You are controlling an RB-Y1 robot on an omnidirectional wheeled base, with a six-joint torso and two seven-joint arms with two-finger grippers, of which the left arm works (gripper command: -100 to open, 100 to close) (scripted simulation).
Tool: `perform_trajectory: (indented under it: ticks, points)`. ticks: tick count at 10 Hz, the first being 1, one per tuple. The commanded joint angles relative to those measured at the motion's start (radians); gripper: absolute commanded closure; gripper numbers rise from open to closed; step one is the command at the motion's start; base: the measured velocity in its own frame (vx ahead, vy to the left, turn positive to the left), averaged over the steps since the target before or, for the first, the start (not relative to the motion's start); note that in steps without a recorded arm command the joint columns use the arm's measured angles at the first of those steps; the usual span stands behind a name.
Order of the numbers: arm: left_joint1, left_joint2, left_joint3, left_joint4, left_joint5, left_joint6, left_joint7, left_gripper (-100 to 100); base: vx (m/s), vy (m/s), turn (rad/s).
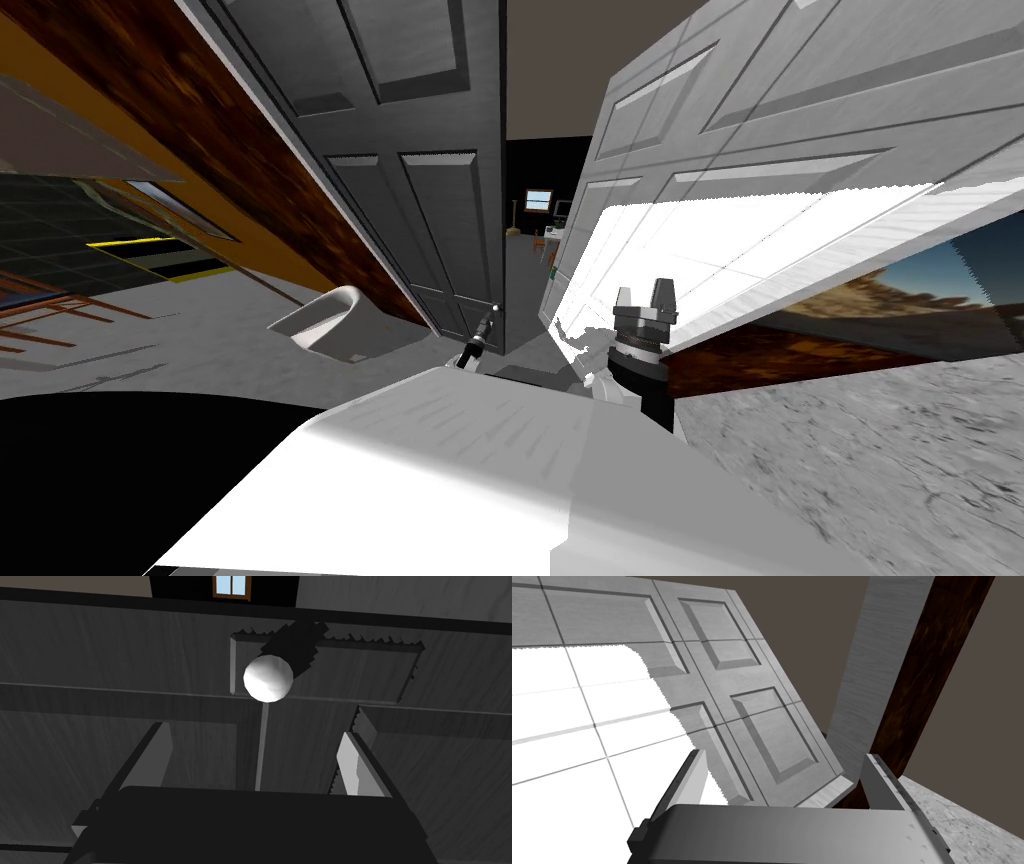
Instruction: Push the door open
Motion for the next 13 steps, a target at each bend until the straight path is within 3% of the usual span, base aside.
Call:
perform_trajectory:
  ticks: [1,6,7,12,13]
  points:
    - [-0.003,-0.002,0.005,0.006,0.001,-0.003,-0.001,-100,0.196,0.011,-0.033]
    - [-0.004,-0.007,0.012,0.015,0.002,-0.008,-0.004,-100,0.17,-0.022,-0.018]
    - [-0.004,-0.007,0.012,0.015,0.002,-0.008,-0.004,100,-0.013,0.0,-0.002]
    - [-0.004,-0.007,0.012,0.015,0.002,-0.008,-0.004,100,-0.011,0.002,-0.002]
    - [-0.016,-0.004,0.032,0.035,0.025,-0.017,-0.032,100,0.104,0.024,0.025]
